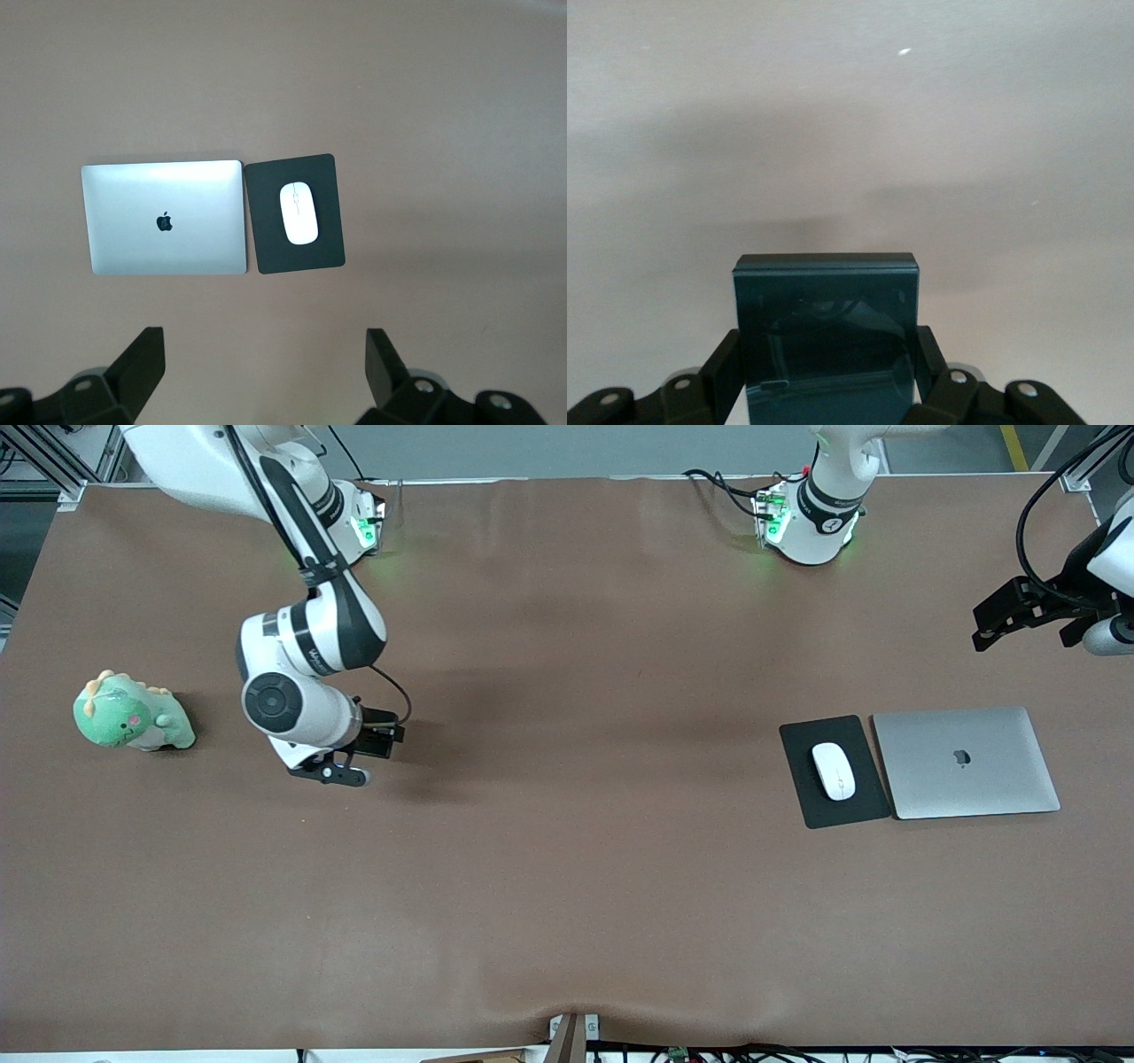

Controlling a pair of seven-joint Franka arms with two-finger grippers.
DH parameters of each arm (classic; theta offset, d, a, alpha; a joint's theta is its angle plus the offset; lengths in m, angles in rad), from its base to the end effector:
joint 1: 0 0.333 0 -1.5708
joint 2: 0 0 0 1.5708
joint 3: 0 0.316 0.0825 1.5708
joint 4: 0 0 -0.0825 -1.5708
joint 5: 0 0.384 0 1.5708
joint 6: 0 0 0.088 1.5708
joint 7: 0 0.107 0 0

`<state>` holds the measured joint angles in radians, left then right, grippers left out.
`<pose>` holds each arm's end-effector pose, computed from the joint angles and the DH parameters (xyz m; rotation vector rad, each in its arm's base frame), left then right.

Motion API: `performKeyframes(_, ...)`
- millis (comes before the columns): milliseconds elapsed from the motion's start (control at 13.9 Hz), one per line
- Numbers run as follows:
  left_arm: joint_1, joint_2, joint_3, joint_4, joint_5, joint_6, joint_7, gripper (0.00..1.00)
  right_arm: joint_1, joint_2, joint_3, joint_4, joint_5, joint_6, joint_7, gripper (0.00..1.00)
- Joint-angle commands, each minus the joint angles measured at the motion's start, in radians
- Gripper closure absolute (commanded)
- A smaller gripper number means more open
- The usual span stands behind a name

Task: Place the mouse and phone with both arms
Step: 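Carry the dark green phone with the right gripper toward the plush toy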

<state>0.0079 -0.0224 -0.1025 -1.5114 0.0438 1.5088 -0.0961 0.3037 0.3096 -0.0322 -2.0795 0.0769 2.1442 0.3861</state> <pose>0.5395 -0.0470 0.6592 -3.0975 -0.0072 -0.0371 0.5357 0.1526 0.2599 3.0753 -0.2527 -0.3834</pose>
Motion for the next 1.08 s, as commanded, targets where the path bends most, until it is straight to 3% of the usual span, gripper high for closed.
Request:
performKeyframes(0,-0.002,-0.008,-0.002,0.007,-0.019,-0.010,0.007,0.00,-0.066,-0.072,0.017,-0.120,-0.017,0.089,-0.074,1.00)
performKeyframes(503,-0.002,-0.005,-0.016,0.008,-0.025,-0.009,0.002,0.00,-0.250,-0.101,0.017,-0.206,-0.063,0.127,-0.301,1.00)
performKeyframes(1007,0.000,-0.011,-0.031,0.007,-0.022,-0.024,0.001,0.00,-0.391,-0.061,0.015,-0.281,-0.072,0.293,-0.484,1.00)
